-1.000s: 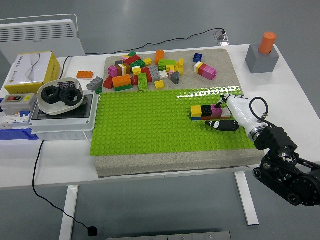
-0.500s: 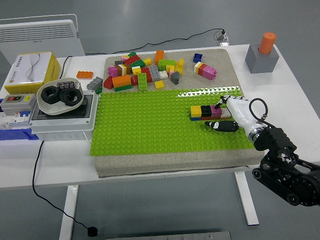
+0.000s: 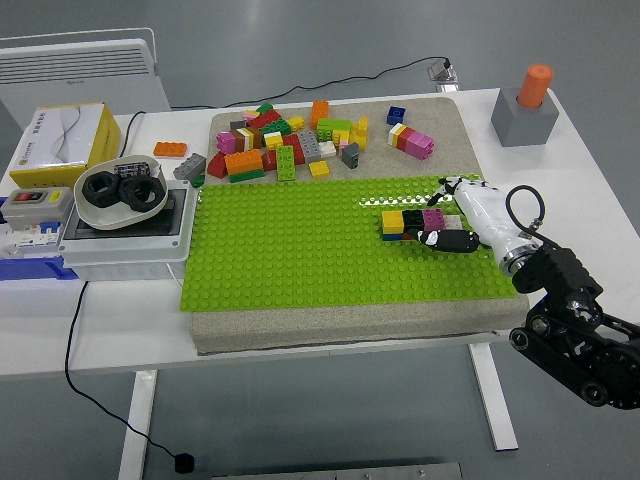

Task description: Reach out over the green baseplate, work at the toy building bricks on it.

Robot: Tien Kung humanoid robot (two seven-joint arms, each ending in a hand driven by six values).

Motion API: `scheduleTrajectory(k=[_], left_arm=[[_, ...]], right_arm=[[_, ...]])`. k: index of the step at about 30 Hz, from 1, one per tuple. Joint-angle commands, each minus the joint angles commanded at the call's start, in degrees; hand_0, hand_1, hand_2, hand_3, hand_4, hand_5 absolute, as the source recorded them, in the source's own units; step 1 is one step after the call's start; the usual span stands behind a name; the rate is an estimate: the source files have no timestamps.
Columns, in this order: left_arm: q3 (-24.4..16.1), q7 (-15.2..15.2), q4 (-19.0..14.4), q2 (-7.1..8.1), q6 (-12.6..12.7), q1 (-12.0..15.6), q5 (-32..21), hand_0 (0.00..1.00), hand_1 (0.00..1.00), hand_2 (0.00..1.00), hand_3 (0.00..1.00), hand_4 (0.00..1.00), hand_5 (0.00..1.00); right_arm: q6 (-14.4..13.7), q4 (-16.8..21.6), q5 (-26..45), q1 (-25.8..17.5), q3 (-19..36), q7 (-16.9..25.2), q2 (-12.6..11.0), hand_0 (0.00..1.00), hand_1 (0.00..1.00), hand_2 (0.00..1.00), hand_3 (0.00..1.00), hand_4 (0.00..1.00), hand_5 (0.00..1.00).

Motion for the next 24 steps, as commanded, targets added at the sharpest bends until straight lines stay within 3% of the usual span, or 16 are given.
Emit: scheduleTrajectory(k=[6, 7, 13, 14, 19, 20, 24], left_arm=[[0.5, 0.0, 0.0, -0.09, 0.5, 0.0, -0.2, 0.772, 0.724, 0.695, 0.829, 0.998, 0.998], [0.6, -0.1, 0.0, -0.13, 0.7, 0.0, -0.2, 0.771, 0.722, 0.69, 0.823, 0.998, 0.998], [1.3, -0.5, 0.0, -0.24, 1.7, 0.2, -0.8, 0.771, 0.722, 0.69, 0.823, 0.998, 0.998], [1.4, -0.6, 0.0, -0.24, 1.8, 0.3, -0.9, 0.763, 0.719, 0.688, 0.818, 0.998, 0.998], [1.4, -1.0, 0.0, -0.25, 2.2, 0.4, -0.5, 0.763, 0.719, 0.688, 0.818, 0.998, 0.998], [1.4, -1.2, 0.0, -0.31, 2.5, 0.5, -0.4, 0.757, 0.715, 0.684, 0.809, 0.998, 0.998], [1.7, -2.0, 0.0, -0.62, 4.3, 0.9, -0.5, 0.757, 0.715, 0.684, 0.809, 0.998, 0.998]], right_arm=[[-1.4, 1.9, 5.1, -2.2, 3.9, 3.7, -0.4, 0.907, 0.845, 0.868, 0.616, 0.906, 0.541], [-1.7, 2.6, 7.1, -3.3, 5.2, 5.0, -0.3, 0.871, 0.811, 0.831, 0.628, 0.899, 0.529], [-0.3, 6.0, 19.0, -9.8, 13.8, 13.2, 0.1, 0.871, 0.811, 0.831, 0.628, 0.899, 0.529], [0.1, 6.2, 20.9, -10.8, 15.2, 14.5, 0.1, 0.795, 0.739, 0.759, 0.637, 0.88, 0.498], [2.0, 4.4, 31.6, -15.9, 22.5, 22.0, 0.2, 0.795, 0.739, 0.759, 0.637, 0.88, 0.498], [2.3, 3.7, 34.6, -16.7, 24.2, 23.9, 0.3, 0.694, 0.612, 0.681, 0.68, 0.854, 0.428], [3.3, 2.5, 42.9, -17.9, 27.4, 28.6, 1.0, 0.694, 0.612, 0.681, 0.68, 0.854, 0.428]])
